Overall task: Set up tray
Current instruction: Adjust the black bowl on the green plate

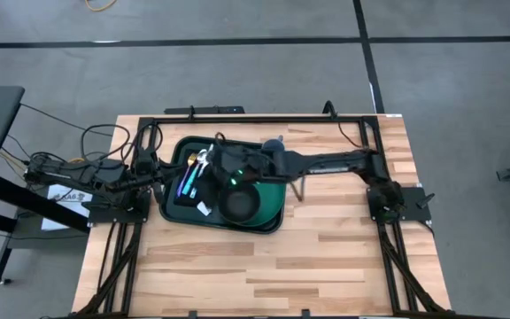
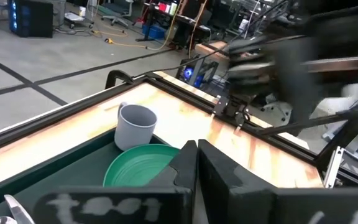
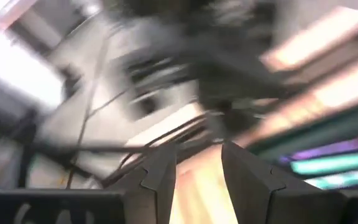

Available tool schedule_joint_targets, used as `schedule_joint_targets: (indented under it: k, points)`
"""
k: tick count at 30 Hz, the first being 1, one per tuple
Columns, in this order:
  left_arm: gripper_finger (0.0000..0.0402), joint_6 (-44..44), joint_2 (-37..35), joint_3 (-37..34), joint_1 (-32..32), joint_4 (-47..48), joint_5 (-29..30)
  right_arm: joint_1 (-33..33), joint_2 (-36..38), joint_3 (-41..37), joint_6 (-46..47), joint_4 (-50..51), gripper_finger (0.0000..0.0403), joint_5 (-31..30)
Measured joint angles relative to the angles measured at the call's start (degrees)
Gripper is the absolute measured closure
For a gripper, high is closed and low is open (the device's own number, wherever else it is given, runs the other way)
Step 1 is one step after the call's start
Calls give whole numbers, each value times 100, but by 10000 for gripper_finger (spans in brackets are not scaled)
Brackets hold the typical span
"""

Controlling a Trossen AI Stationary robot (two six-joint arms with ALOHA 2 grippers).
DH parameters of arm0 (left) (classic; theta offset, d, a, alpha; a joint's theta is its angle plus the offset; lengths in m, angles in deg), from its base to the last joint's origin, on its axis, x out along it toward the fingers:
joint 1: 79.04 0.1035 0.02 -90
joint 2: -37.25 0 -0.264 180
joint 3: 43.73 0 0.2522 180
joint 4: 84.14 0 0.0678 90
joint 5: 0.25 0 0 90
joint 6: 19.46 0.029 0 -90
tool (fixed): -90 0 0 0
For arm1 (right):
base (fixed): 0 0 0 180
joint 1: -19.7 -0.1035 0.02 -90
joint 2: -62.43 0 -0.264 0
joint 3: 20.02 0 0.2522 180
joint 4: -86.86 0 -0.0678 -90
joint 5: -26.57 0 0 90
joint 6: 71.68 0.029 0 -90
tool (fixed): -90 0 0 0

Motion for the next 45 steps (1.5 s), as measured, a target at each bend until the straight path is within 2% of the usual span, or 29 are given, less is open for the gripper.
schedule_joint_targets:
  k: [4, 7, 10, 18, 25, 31, 37, 45]
  points:
    - [402, -100, -1, 0, 0, -2, 2, -349, 301, -16, -1025, -1, 281, 616]
    - [401, -211, -2, -2, 0, -7, 2, -486, 600, -332, -1269, -39, 281, 877]
    - [401, -415, -2, -2, 0, -9, -31, -554, 1009, -894, -1385, -32, 281, 894]
    - [401, -1150, 332, -4, 1, 332, -1327, -788, 2368, -2975, -1198, -1189, 281, 844]
    - [401, -1583, 1457, -4, 2, 371, -1894, -992, 3540, -4823, -956, -2349, 281, 298]
    - [401, -1927, 2526, -7, 2, 169, -2669, -1136, 4251, -6075, -478, -3047, 281, -281]
    - [401, -1905, 3798, -7, 1, -696, -3171, -1326, 4620, -6558, -268, -3134, 281, -645]
    - [401, -1879, 5211, -7, 26, -1718, -3182, -1456, 4958, -6732, -113, -2771, 281, -785]
